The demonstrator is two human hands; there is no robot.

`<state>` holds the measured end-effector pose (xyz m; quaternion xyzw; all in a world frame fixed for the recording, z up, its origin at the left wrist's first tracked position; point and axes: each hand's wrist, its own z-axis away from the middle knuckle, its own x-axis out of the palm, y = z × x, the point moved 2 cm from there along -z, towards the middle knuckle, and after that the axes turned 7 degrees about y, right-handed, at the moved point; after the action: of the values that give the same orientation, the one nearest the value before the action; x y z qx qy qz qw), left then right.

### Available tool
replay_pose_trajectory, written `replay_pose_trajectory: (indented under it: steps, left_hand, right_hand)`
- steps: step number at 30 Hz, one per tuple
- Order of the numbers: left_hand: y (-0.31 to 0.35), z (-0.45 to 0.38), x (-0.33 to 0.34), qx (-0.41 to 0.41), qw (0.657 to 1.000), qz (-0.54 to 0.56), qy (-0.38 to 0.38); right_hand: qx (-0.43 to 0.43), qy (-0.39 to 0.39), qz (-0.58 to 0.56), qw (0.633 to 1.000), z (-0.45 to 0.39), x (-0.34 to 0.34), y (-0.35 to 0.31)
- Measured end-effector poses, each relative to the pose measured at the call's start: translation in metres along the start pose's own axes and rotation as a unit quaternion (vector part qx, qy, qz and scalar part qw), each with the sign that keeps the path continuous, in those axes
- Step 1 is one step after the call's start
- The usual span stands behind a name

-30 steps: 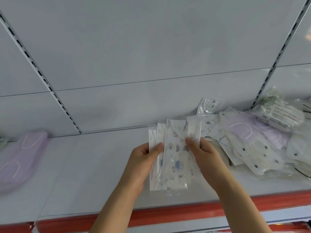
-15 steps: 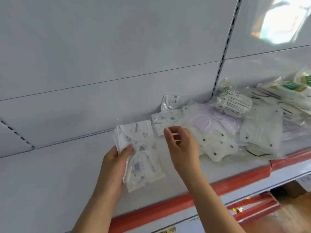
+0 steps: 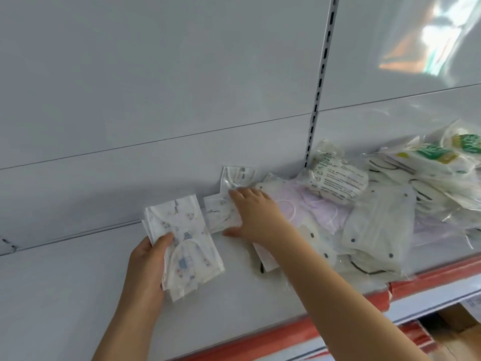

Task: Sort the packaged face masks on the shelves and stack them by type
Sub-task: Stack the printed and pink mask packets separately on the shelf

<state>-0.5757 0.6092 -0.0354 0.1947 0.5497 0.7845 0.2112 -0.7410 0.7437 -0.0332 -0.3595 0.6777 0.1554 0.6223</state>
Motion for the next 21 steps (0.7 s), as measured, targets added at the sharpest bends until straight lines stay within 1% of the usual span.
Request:
replay_pose_trajectory:
  steps: [1,3,5,6,8,9,10,11,12,14,15,16,17,18,19,20,21]
  left_hand:
    - [-0.001,0.0,-0.001,-0.003,1.0,-0.008,0.005]
    - [-0.002,-0.001,-0.004,-0.015,1.0,-0.026,0.006]
    - [-0.003,-0.003,-0.007,-0.034,0.999,-0.039,0.005]
    - [-0.003,-0.005,-0.009,-0.04,0.998,-0.043,0.004]
    - [-0.003,-0.011,-0.013,-0.052,0.998,-0.045,-0.005]
    - [-0.001,-0.013,-0.014,-0.061,0.997,-0.045,-0.013]
    - [0.0,-0.014,-0.015,-0.069,0.996,-0.042,-0.026]
    - [0.003,-0.015,-0.015,-0.076,0.996,-0.028,-0.045]
    - [0.006,-0.014,-0.016,-0.087,0.993,0.001,-0.075]
    - [0.013,-0.012,-0.016,-0.122,0.979,0.056,-0.151]
    - [0.016,-0.012,-0.016,-0.127,0.974,0.052,-0.18]
    - [0.016,-0.013,-0.016,-0.118,0.974,0.029,-0.194]
    - [0.015,-0.016,-0.016,-0.099,0.976,0.001,-0.194]
    - [0.012,-0.02,-0.018,-0.081,0.981,-0.024,-0.176]
    - [0.01,-0.024,-0.02,-0.075,0.985,-0.034,-0.149]
    - [0.009,-0.028,-0.023,-0.074,0.989,-0.036,-0.126]
    - [0.008,-0.032,-0.026,-0.073,0.99,-0.038,-0.112]
  right_hand:
    - [0.004,-0.02,0.007,1.0,-0.009,0.006,-0.002]
    - [0.02,-0.014,0.037,0.999,-0.022,0.011,-0.006]
    - [0.029,0.034,0.042,0.998,-0.024,0.008,-0.009]
    - [0.036,0.057,0.024,0.997,-0.023,0.005,-0.009]
    - [0.057,0.13,-0.083,0.986,-0.015,-0.005,-0.011]
    - [0.032,0.178,-0.153,0.972,-0.008,-0.011,-0.015]
    - [-0.019,0.211,-0.206,0.955,0.002,-0.019,-0.023]
    - [-0.077,0.208,-0.231,0.947,0.013,-0.024,-0.034]
    - [-0.132,0.175,-0.233,0.947,0.024,-0.026,-0.046]
    - [-0.197,0.056,-0.221,0.954,0.043,-0.022,-0.064]
    - [-0.208,-0.008,-0.238,0.949,0.049,-0.018,-0.068]
    - [-0.204,-0.063,-0.267,0.94,0.052,-0.015,-0.069]
    - [-0.18,-0.089,-0.305,0.931,0.052,-0.014,-0.068]
    - [-0.138,-0.073,-0.339,0.928,0.047,-0.016,-0.066]
    - [-0.087,-0.017,-0.345,0.934,0.037,-0.017,-0.059]
    - [-0.036,0.069,-0.305,0.949,0.022,-0.02,-0.049]
    - [0.014,0.146,-0.232,0.962,0.005,-0.021,-0.036]
